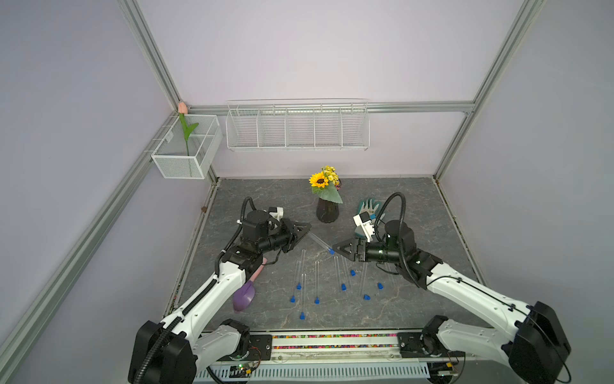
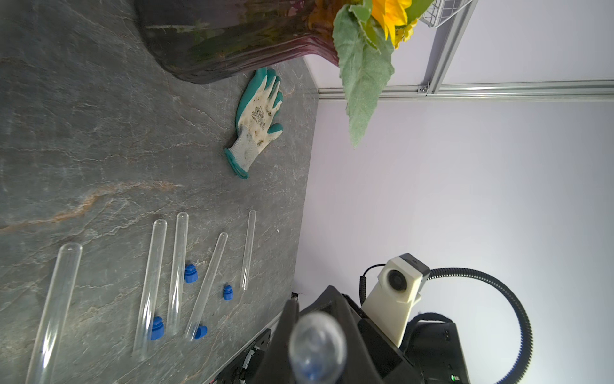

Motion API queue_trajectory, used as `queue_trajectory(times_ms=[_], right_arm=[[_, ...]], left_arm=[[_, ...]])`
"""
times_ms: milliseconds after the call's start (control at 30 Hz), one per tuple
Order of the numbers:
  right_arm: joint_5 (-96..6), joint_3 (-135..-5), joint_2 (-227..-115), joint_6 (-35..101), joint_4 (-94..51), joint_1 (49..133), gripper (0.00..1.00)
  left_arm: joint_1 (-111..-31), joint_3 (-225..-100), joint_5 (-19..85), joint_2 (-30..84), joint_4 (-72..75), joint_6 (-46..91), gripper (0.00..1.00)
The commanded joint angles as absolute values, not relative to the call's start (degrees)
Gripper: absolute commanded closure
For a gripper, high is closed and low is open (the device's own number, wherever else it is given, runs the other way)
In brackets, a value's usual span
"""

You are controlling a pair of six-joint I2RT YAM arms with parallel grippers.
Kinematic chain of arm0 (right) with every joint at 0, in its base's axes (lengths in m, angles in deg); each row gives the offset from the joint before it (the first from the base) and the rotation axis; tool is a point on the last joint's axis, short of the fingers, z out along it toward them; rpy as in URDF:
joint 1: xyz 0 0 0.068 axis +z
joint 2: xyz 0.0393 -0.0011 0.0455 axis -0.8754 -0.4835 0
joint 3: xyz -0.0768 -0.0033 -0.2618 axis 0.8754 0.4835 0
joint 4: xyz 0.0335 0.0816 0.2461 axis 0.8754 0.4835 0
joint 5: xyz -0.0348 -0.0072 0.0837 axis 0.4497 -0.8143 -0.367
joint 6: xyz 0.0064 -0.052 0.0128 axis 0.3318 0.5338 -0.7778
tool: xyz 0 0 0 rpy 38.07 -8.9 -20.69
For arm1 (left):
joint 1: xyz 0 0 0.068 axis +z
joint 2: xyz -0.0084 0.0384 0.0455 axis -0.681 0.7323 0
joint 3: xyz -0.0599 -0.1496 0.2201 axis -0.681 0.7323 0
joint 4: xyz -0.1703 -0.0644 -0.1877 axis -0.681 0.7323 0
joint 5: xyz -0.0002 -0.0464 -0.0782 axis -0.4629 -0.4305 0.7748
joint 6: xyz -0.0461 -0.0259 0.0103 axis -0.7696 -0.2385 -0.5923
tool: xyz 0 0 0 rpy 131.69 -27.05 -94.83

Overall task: Remove stoppers from test tubes
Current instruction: Open the stopper on the test tube.

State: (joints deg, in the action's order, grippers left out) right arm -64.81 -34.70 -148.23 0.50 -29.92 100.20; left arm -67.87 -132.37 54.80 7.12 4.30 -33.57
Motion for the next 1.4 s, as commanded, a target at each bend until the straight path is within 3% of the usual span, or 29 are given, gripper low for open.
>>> queue_trajectory(times_ms=[0, 233, 733, 1033, 1367], right_arm=[[-66.5, -34.1, -148.6, -2.2, -35.3, 101.4, 0.27], [-65.7, -33.7, -149.2, -3.4, -36.9, 103.5, 0.44], [-64.0, -33.2, -149.4, -4.5, -38.3, 105.7, 0.64], [-62.9, -32.5, -148.6, -4.3, -37.8, 105.7, 0.72], [-62.3, -33.1, -149.2, -4.1, -37.9, 105.8, 0.72]], left_arm=[[-67.4, -132.4, 54.6, 6.5, 3.1, -34.5, 1.00], [-67.3, -132.4, 54.3, 6.5, 3.1, -34.5, 1.00], [-66.8, -132.3, 54.1, 5.6, 3.9, -34.1, 1.00], [-66.7, -132.3, 54.1, 5.3, 4.1, -34.1, 1.00], [-66.7, -131.7, 54.3, 5.3, 4.1, -34.1, 1.00]])
